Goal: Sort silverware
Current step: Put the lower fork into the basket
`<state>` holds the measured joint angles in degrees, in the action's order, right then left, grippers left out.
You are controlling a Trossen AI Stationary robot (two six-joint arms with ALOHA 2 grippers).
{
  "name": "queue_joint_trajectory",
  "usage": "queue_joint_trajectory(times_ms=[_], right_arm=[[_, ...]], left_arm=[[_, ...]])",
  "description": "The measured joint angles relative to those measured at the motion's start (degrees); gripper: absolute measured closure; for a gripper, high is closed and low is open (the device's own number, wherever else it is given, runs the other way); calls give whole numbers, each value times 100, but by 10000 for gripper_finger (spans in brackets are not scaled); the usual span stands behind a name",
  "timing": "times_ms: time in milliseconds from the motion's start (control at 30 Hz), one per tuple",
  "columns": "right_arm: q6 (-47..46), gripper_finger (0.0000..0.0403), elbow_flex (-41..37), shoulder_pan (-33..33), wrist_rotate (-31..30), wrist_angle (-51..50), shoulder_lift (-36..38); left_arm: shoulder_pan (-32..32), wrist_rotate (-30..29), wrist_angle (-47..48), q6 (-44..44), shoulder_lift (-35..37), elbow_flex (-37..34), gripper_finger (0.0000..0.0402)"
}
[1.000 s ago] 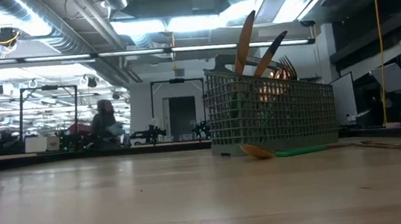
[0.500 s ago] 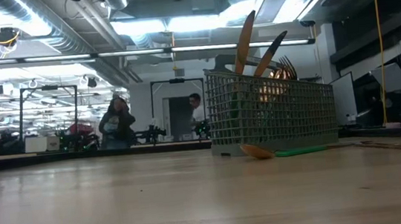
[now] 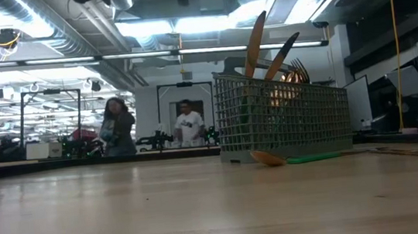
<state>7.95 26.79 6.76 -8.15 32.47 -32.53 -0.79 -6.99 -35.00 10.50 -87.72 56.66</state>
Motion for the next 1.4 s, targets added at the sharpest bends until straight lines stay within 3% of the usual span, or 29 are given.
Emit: queue_joint_trajectory(times_ms=[367, 600, 833, 1067, 1400], right_arm=[[765, 399, 0, -13, -1137, 28, 27], [761, 402, 0, -9, -1395, -320, 2], [44, 402, 0, -7, -1841, -968, 57], [-11, 402, 2, -4, -2405, -1132, 217], [-740, 403, 4, -4, -2982, -2362, 232]], left_arm=[[301, 65, 21, -224, 0, 0, 277], [492, 40, 239, -430, 0, 0, 277], [502, 29, 740, -737, 0, -2, 276], [502, 23, 997, -754, 0, -2, 276], [502, 23, 1096, -754, 0, -2, 276]])
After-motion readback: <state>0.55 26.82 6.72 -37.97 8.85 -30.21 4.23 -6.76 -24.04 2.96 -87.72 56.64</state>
